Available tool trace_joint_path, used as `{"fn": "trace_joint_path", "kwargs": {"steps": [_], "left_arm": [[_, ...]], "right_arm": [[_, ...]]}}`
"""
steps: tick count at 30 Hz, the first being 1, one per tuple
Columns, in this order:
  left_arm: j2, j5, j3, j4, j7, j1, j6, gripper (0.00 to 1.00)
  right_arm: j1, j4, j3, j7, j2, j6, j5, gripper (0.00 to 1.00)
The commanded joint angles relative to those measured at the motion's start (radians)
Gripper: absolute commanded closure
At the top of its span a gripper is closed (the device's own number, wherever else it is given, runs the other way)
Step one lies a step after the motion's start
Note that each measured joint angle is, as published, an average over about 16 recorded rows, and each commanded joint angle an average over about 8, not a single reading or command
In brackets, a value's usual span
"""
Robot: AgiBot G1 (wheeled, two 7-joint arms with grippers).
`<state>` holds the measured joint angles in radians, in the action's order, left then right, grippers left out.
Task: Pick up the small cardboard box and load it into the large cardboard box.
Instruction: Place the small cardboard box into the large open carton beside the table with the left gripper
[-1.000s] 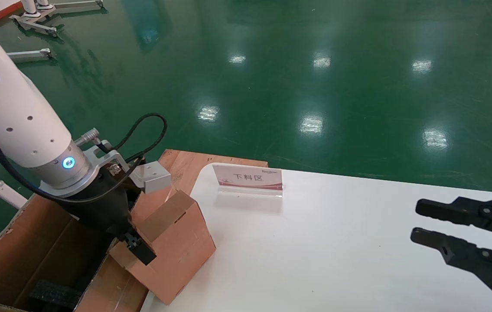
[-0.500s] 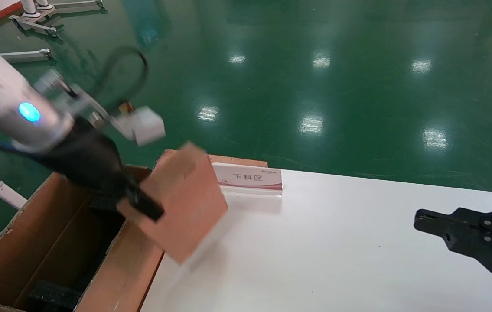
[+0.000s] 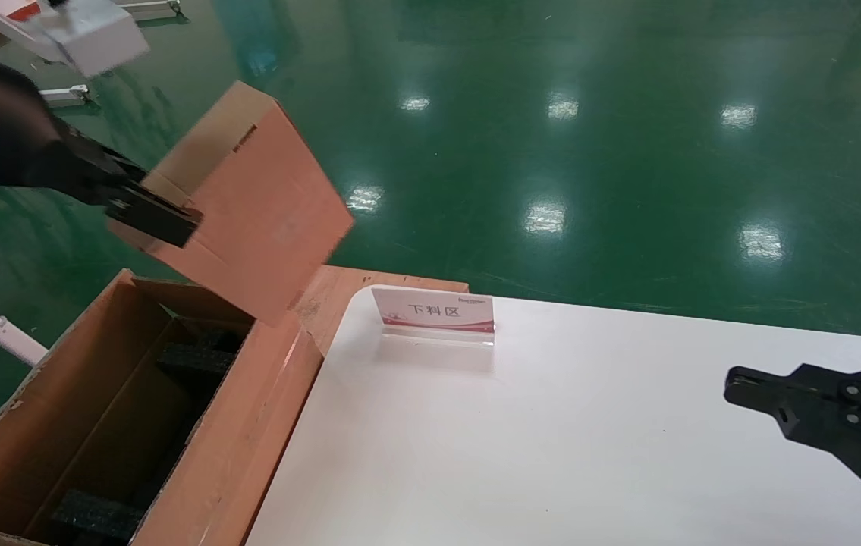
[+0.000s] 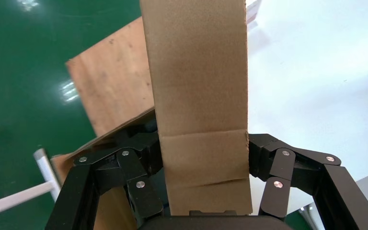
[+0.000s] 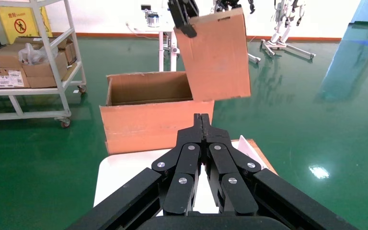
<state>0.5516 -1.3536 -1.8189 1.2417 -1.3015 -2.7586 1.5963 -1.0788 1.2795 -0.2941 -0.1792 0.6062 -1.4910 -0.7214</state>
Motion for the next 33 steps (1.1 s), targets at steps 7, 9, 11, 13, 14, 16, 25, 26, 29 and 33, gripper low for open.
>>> {"fn": "trace_joint_path", "kwargs": {"steps": [7, 9, 11, 13, 14, 16, 25, 26, 29, 33], "left_arm": [[0.011, -0.002, -0.155, -0.070, 0.077, -0.133, 0.009, 1.00], [0.019, -0.006, -0.192, -0.092, 0.091, -0.155, 0.019, 1.00], [0.028, -0.010, -0.236, -0.110, 0.102, -0.181, 0.034, 1.00], [0.035, -0.008, -0.286, -0.127, 0.110, -0.204, 0.048, 1.00], [0.037, -0.003, -0.313, -0.137, 0.113, -0.215, 0.055, 1.00], [0.042, 0.008, -0.371, -0.156, 0.119, -0.234, 0.066, 1.00], [0.057, 0.073, -0.604, -0.227, 0.136, -0.250, 0.059, 1.00], [0.055, 0.079, -0.624, -0.232, 0.135, -0.250, 0.058, 1.00], [0.043, 0.097, -0.673, -0.240, 0.133, -0.250, 0.053, 1.00], [0.021, 0.103, -0.709, -0.238, 0.127, -0.250, 0.043, 1.00]], "right_arm": [[0.000, 0.000, 0.000, 0.000, 0.000, 0.000, 0.000, 1.00], [0.000, 0.000, -0.001, 0.000, 0.000, 0.000, 0.000, 0.88], [0.000, 0.000, -0.001, 0.000, 0.000, 0.000, 0.000, 0.62], [0.000, 0.000, -0.001, 0.000, 0.000, 0.000, 0.001, 0.38], [0.000, 0.000, -0.001, 0.000, 0.000, 0.000, 0.001, 0.25], [0.000, 0.000, -0.001, 0.000, 0.000, 0.000, 0.001, 0.00], [0.000, 0.000, -0.001, 0.001, -0.001, 0.001, 0.001, 0.00], [0.000, 0.000, -0.002, 0.001, -0.001, 0.001, 0.001, 0.00], [0.000, 0.000, -0.002, 0.001, -0.001, 0.001, 0.001, 0.00], [0.000, 0.000, -0.002, 0.001, -0.001, 0.001, 0.001, 0.00]]}}
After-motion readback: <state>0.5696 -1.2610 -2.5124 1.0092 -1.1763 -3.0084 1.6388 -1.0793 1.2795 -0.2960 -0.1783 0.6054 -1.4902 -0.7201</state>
